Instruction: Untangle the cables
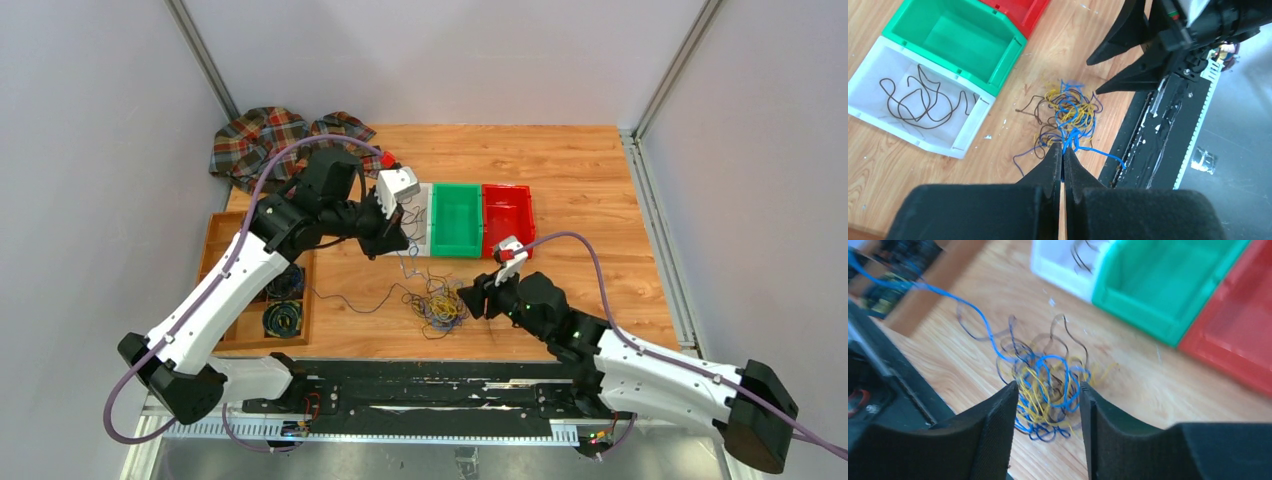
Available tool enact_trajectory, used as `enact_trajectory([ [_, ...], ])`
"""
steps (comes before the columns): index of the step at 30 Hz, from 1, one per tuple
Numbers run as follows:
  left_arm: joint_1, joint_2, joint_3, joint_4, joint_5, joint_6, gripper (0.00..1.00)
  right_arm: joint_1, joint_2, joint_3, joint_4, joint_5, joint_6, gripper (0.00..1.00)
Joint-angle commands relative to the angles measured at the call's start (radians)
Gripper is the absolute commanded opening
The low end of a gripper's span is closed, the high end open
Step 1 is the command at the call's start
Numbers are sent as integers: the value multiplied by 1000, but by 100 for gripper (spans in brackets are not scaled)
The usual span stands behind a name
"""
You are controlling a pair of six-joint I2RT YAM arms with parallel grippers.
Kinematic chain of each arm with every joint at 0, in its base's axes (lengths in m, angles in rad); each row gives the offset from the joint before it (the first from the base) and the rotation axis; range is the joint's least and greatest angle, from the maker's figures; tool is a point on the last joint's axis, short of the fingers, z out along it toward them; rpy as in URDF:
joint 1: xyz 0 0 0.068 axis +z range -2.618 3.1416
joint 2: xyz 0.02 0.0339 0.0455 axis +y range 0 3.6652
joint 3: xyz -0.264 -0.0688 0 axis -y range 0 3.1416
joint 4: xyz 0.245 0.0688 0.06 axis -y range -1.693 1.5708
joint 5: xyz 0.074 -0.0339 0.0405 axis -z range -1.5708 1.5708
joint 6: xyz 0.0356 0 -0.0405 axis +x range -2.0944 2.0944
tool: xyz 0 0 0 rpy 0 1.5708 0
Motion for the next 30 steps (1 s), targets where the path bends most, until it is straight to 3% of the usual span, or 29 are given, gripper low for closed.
enact_trajectory([
  [1, 2, -3, 54, -34, 55, -12, 1, 35, -25, 128, 17, -45, -108, 58],
  [3, 0, -1, 77, -34, 68, -23, 1, 45, 20, 175, 42, -101, -134, 67],
  [11, -7, 2, 178, -45, 117, -58, 1, 137, 264, 306, 179, -108, -244, 70],
  [16, -7, 0, 266, -82, 134, -64, 1, 134, 370, 308, 216, -7, -236, 60],
  [22, -7, 26, 462, -83, 139, -70, 1, 116, 422, 196, 286, 34, -138, 43],
  [30, -7, 130, 761, -83, 133, -115, 1, 110, 514, 91, 343, 33, -31, 39],
])
